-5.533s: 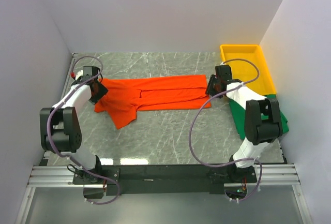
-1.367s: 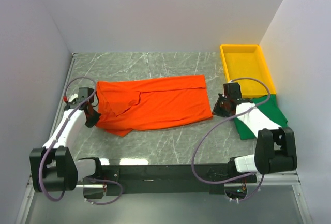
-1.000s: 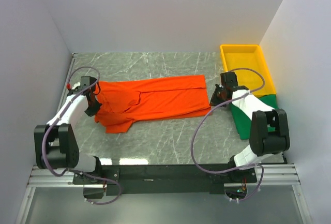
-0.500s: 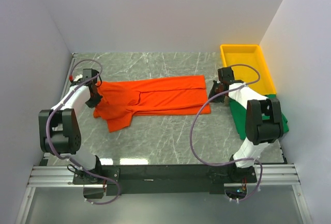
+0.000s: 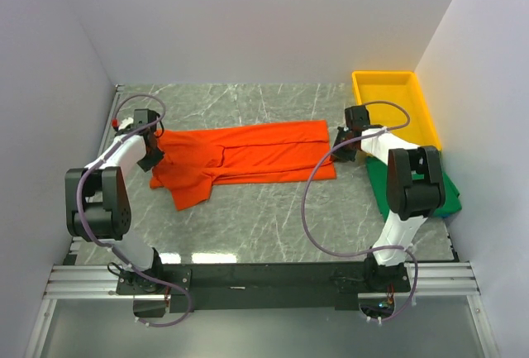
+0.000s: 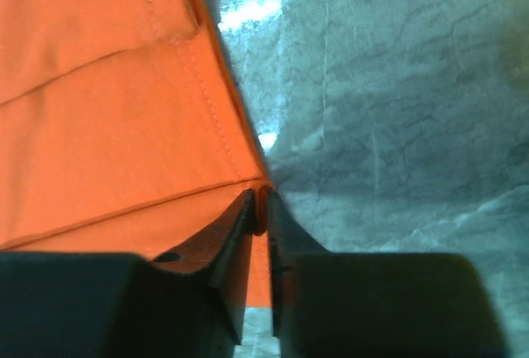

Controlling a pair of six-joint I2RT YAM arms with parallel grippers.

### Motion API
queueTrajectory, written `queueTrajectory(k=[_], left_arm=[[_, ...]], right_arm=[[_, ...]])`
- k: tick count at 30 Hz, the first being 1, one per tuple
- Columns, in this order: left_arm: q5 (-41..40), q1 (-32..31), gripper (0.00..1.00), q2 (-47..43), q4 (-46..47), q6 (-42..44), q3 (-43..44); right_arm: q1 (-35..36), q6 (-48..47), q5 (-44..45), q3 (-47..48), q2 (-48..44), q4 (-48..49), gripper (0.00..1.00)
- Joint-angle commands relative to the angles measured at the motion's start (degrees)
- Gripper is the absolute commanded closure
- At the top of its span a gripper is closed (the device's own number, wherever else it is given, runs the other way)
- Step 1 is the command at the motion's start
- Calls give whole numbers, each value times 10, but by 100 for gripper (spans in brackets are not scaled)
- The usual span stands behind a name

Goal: Fold and stack the t-shirts
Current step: Fold the other side of the tshirt into a rectangle

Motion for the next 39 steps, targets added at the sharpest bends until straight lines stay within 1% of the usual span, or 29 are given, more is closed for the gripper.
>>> queueTrajectory(k=[1,2,3,4,5,7,8,9,10,14,15,17,18,19,22,24,27,33,36,39], left_arm=[[-22,3,61,-10,21,9,4],[-22,3,49,-21,17,10,7],[-25,2,43,-29,16,9,6],[-28,-2,36,-37,12,8,5],[-33,-5,26,-55,5,8,4],[-50,-19,19,-76,-7,2,2],[-57,-25,18,-100,-20,-1,-6],[-65,-45,18,-112,-25,-7,-11],[-70,-53,18,-126,-30,-12,-18],[-66,-108,19,-198,-58,-41,-78],[-60,-136,20,-208,-65,-56,-90],[-33,-167,24,-228,-68,-70,-124],[-28,-200,26,-233,-72,-89,-134],[-22,-217,30,-236,-76,-97,-149],[-3,-274,38,-236,-64,-125,-174],[-2,-297,39,-225,-56,-138,-183],[-12,-307,40,-198,-33,-146,-190],[-23,-308,43,-138,22,-150,-196],[-23,-308,45,-106,32,-152,-199],[-25,-309,51,-84,37,-164,-207]], right_arm=[[-3,-11,7,28,0,20,77],[-4,-13,7,28,-7,19,74],[-2,-13,6,27,-14,18,69],[-3,-14,6,21,-21,21,67],[-2,-15,6,18,-38,20,64],[-1,-21,7,8,-58,16,58],[4,-26,7,5,-78,11,56],[6,-29,16,-1,-89,8,51],[10,-32,19,-12,-101,6,50],[30,-35,21,-63,-185,14,47],[43,-37,21,-74,-198,15,47],[57,-42,28,-103,-234,13,47],[64,-42,28,-114,-246,14,47],[81,-43,28,-133,-257,15,47],[111,-42,29,-168,-302,15,47],[122,-41,25,-186,-317,18,47],[132,-36,13,-228,-336,27,47],[137,-35,-1,-274,-358,40,47],[138,-35,-6,-284,-362,44,48],[139,-35,-9,-290,-364,47,48]])
